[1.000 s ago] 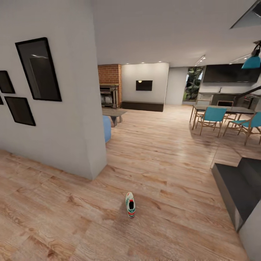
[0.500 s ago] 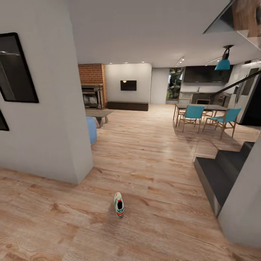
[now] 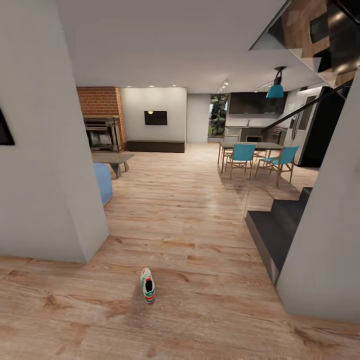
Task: Pick up the two gym shoes and the two sandals from the corridor floor and place them onto the hallstand (shoe rack) in the corridor, making sure they are on the rack and not on the floor. Arrange them so the two gym shoes are next to each other and the two sandals are next to each other.
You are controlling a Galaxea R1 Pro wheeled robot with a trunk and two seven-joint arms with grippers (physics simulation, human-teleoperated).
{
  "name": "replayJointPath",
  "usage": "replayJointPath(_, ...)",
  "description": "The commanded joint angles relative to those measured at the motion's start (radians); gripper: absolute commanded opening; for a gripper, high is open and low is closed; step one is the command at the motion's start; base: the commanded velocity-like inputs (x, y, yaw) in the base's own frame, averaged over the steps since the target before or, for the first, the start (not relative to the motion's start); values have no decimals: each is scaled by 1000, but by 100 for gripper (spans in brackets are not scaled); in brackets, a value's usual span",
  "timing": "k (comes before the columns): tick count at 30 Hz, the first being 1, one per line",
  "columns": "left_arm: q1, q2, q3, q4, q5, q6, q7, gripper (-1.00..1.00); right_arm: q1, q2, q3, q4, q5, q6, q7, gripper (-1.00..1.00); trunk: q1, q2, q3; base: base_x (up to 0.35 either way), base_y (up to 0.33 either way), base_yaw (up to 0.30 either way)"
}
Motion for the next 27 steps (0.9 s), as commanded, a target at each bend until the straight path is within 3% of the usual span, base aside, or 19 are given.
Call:
replayJointPath(1,0,0,-1,0,5,-3,0,100,-1,0,1,0,-5,-3,0,100,0,-1,-1,0,0,-275)
replayJointPath(27,0,1,-1,2,4,-3,-1,100,-1,1,1,2,-5,-3,0,100,0,-1,-1,0,0,-275)
